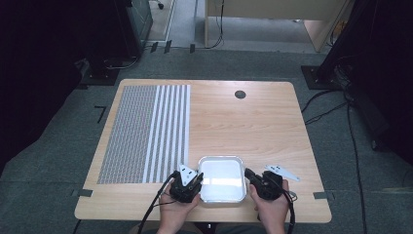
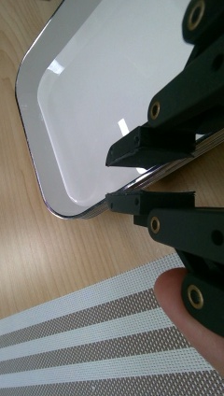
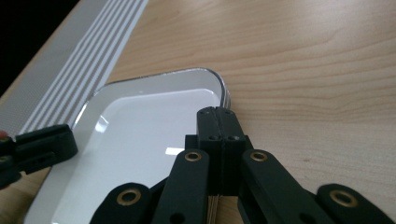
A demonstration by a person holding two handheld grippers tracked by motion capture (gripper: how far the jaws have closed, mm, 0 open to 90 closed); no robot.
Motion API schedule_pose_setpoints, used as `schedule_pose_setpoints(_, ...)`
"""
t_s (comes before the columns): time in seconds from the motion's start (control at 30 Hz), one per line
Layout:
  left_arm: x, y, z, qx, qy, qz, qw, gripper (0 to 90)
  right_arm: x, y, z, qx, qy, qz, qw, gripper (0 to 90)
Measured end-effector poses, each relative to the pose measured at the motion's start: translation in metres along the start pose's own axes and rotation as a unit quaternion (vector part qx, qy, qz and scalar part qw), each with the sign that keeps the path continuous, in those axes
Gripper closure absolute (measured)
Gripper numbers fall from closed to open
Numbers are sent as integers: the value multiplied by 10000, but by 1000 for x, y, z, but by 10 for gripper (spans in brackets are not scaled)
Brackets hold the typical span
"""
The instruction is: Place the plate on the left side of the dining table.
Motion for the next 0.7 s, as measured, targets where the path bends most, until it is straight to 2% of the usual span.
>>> schedule_pose_setpoints(0.1, 0, 0, 1, -11, -15, -4, 10000, 752, 3, 1, -4, -8, 76, -7, 10000, 900)
schedule_pose_setpoints(0.23, -1, 0, 1, 14, -4, 27, 10000, 752, -3, 2, 1, 75, -95, 32, 9999, 900)
schedule_pose_setpoints(0.33, -1, 0, 1, 5, -4, 30, 10000, 752, -4, 2, 3, 89, -104, 31, 9999, 900)
schedule_pose_setpoints(0.37, -1, 0, 1, 7, -3, 29, 10000, 752, -4, 2, 3, 126, -119, 103, 9998, 900)
schedule_pose_setpoints(0.47, -1, 1, 1, 18, 10, 39, 10000, 755, -5, 0, 4, 470, -147, 267, 9984, 899)
schedule_pose_setpoints(0.53, -1, 0, 1, 3, 4, 34, 10000, 754, -5, 0, 4, 430, -126, 248, 9987, 892)
schedule_pose_setpoints(0.6, -1, 0, 1, -15, -10, 35, 10000, 752, -3, 1, 3, 242, 30, 238, 9994, 867)
schedule_pose_setpoints(0.7, -1, 0, 1, -4, -4, 38, 10000, 752, -5, 4, 4, 211, -21, 290, 9994, 862)
Point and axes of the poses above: each handheld gripper's, and its own axes: z roughly forward along the jaws, x roughly out of its top, y roughly to its right, the point moved 4 cm from there along z, roughly forward along the jaws, and after that the axes turned 12 degrees about -z, right-handed, at the moved point
